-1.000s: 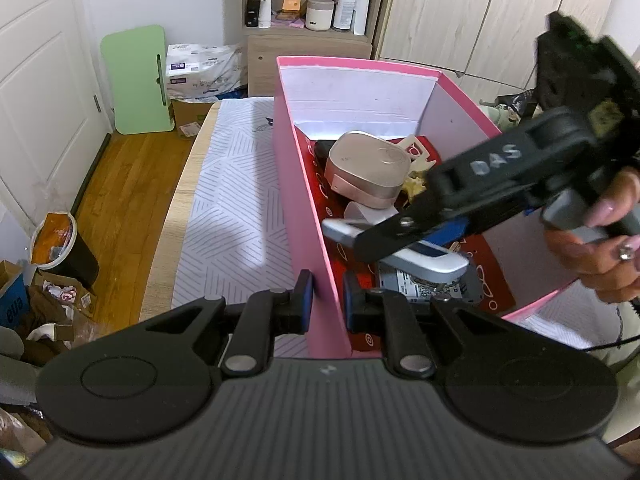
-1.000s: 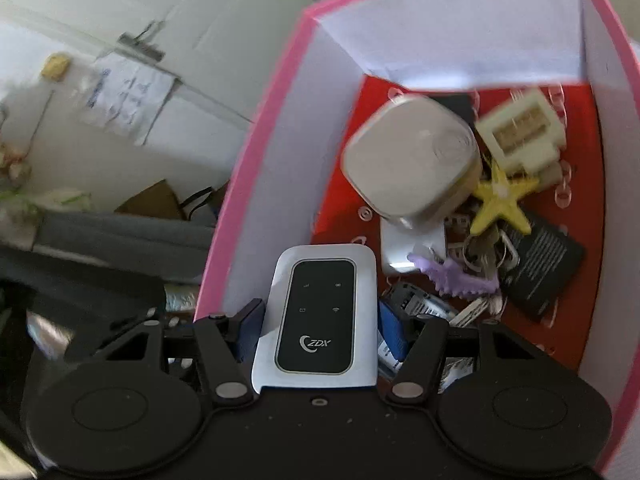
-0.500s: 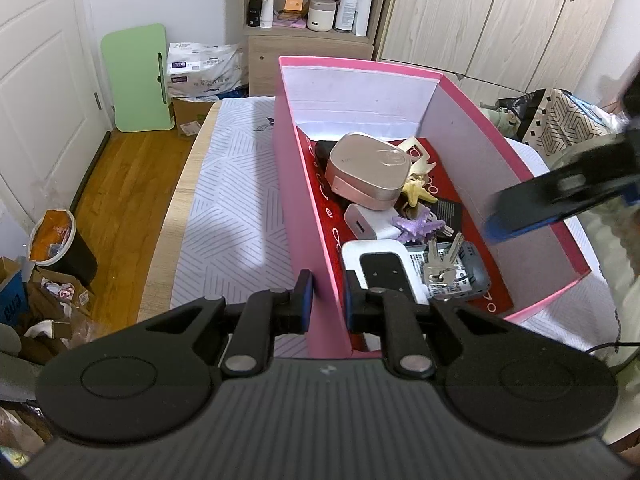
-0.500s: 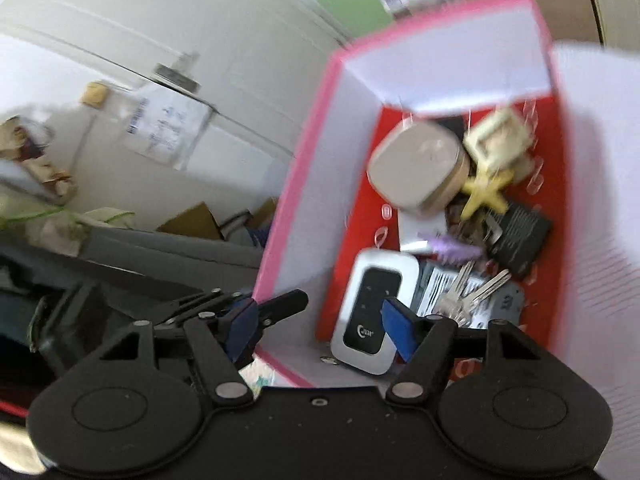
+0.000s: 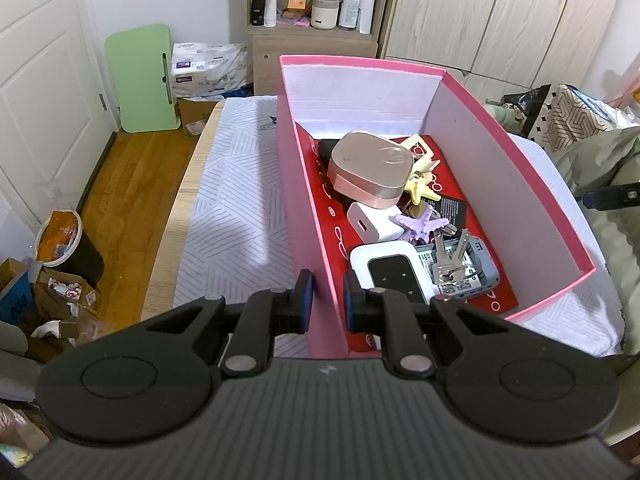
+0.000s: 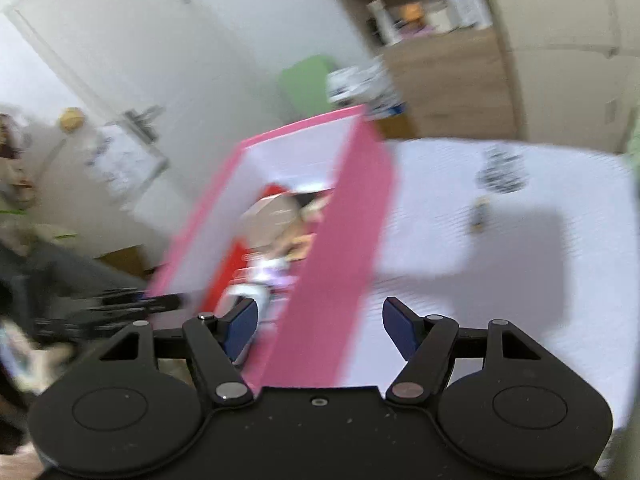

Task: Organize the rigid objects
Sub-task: 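Lower the white router into the pink box and release it, then grasp the yellow AA battery on the table with the right gripper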

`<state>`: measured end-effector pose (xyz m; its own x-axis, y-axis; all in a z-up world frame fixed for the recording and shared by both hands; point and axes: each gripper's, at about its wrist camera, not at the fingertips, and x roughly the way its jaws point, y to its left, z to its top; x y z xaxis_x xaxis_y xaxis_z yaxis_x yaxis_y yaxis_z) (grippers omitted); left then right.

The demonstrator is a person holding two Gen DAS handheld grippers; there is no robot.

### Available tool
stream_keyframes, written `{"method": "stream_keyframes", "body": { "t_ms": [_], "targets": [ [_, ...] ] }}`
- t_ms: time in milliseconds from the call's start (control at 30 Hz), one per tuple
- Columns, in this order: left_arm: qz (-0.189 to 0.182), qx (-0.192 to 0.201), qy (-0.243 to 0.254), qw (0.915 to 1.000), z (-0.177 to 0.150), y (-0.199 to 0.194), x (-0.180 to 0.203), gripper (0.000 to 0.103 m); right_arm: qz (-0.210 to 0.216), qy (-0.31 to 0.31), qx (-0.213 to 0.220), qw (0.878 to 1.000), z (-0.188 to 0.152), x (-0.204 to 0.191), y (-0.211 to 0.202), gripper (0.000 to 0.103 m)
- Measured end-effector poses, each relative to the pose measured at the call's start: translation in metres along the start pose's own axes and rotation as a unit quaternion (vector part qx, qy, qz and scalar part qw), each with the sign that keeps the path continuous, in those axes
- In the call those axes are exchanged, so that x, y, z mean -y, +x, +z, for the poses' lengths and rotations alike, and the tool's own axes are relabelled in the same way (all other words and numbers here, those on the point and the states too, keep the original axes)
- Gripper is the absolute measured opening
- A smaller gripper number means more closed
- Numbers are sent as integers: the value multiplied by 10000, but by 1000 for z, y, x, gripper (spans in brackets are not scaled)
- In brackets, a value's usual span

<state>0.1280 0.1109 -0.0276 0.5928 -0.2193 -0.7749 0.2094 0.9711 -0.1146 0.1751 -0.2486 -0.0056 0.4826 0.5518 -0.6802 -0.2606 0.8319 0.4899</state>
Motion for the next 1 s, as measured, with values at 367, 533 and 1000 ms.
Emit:
{"method": "stream_keyframes", "body": {
  "t_ms": [367,533,1000],
  "targets": [
    [120,-63,52,9999,2,0,5,13,-1528,-992,870,9794,-12,56,6,74],
    [120,-63,50,9999,2,0,5,13,-1667,-1805,1344,9600,-14,60,19,74],
    [125,-65,72,9999,2,0,5,14,-1181,-915,528,9874,39,84,103,53]
  ]
}}
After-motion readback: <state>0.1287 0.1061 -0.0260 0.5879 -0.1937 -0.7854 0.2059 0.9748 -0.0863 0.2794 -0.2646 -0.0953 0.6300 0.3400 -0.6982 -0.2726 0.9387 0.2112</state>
